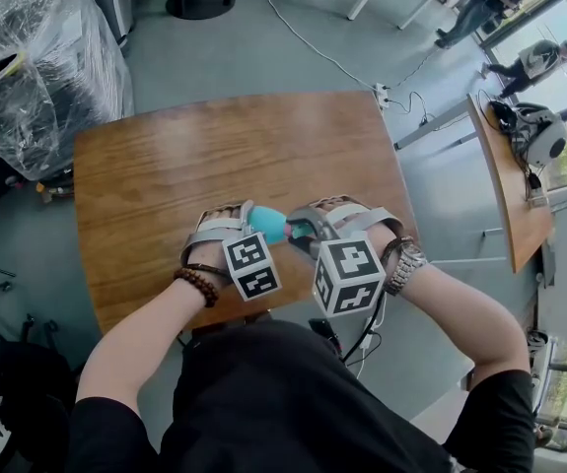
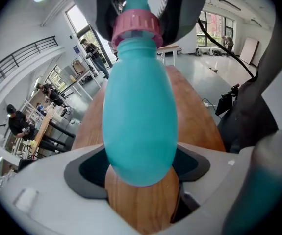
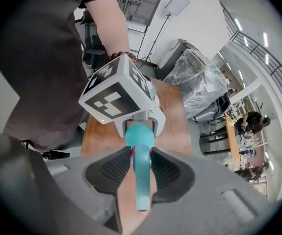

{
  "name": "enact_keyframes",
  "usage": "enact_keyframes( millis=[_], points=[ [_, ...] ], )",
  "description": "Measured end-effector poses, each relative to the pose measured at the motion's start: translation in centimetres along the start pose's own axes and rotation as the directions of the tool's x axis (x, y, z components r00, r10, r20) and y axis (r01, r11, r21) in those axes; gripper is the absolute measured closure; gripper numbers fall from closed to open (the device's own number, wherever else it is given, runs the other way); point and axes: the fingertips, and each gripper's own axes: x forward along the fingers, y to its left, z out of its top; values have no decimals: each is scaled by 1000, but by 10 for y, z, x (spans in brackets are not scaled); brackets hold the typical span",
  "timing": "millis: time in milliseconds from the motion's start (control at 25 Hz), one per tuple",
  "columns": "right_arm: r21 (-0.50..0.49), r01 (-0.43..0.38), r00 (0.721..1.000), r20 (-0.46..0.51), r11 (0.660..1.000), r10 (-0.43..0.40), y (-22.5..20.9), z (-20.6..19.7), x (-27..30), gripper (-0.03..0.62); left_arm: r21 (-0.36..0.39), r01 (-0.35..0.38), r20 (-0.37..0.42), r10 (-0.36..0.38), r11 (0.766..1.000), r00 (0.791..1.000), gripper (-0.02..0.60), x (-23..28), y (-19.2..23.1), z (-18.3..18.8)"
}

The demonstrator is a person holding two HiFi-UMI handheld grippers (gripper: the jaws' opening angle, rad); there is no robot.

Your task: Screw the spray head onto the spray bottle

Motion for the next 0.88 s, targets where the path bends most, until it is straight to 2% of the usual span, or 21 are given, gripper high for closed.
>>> enact_keyframes(
  millis=[280,600,880],
  points=[
    [34,-32,999,13,999,31,3,4,0,471,-7,-7,55,8,1000,998,166,-3,-2,5],
    [14,-29,986,166,999,26,3,9,-14,473,-18,-7,156,10,1000,988,167,-14,-2,12],
    [23,-10,971,239,1000,4,0,10,-26,473,4,-25,161,24,1000,987,169,-19,0,17]
  ],
)
